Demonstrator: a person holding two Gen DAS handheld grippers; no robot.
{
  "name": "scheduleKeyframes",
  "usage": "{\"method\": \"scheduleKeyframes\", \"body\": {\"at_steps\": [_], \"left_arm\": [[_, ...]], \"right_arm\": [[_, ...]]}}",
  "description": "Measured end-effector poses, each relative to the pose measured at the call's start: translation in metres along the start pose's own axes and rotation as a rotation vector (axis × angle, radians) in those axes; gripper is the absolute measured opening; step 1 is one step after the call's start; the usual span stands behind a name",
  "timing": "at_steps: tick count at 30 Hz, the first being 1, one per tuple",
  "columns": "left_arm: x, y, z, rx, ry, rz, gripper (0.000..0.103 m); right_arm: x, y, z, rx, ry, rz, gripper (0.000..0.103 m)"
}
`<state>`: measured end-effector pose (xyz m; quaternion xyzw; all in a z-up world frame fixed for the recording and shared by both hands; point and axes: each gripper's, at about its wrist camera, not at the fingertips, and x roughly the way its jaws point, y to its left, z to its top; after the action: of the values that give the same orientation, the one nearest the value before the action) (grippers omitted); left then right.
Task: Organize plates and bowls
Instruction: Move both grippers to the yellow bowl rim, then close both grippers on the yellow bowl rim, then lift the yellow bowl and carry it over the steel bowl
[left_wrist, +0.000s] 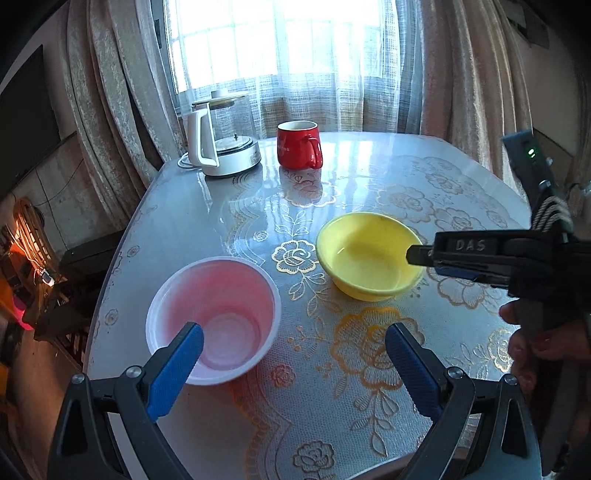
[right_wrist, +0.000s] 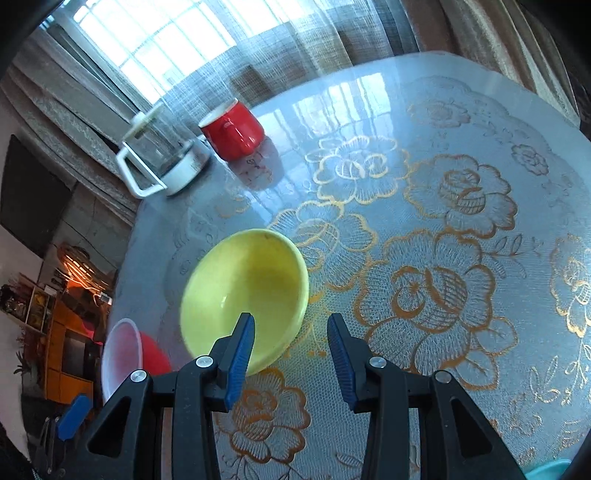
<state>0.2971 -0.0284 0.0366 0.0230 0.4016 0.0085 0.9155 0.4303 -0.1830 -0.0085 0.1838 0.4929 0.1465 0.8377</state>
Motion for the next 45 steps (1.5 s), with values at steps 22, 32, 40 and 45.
{"method": "scheduleKeyframes", "body": {"at_steps": [22,32,40,45], "left_arm": [[0.026,-0.035,0.029,0.046,-0.019,-0.031,0.09],[0.061,-0.072,0.038,0.133,0.076,-0.088,0.073],[0.081,-0.077,0.033,0.117,0.174,-0.128,0.026],[0.077,-0.083,0.029,0.137,0.167,-0.149,0.015]], "right_arm": [[0.0,-0.044,-0.018,0.044,0.03,-0.022,0.015],[-0.013,-0.058,-0.026,0.047,0.024,-0.044,0.016],[-0.018,-0.062,-0.031,0.056,0.023,-0.023,0.016],[-0.019,-0.059,-0.033,0.062,0.026,-0.02,0.014]]}}
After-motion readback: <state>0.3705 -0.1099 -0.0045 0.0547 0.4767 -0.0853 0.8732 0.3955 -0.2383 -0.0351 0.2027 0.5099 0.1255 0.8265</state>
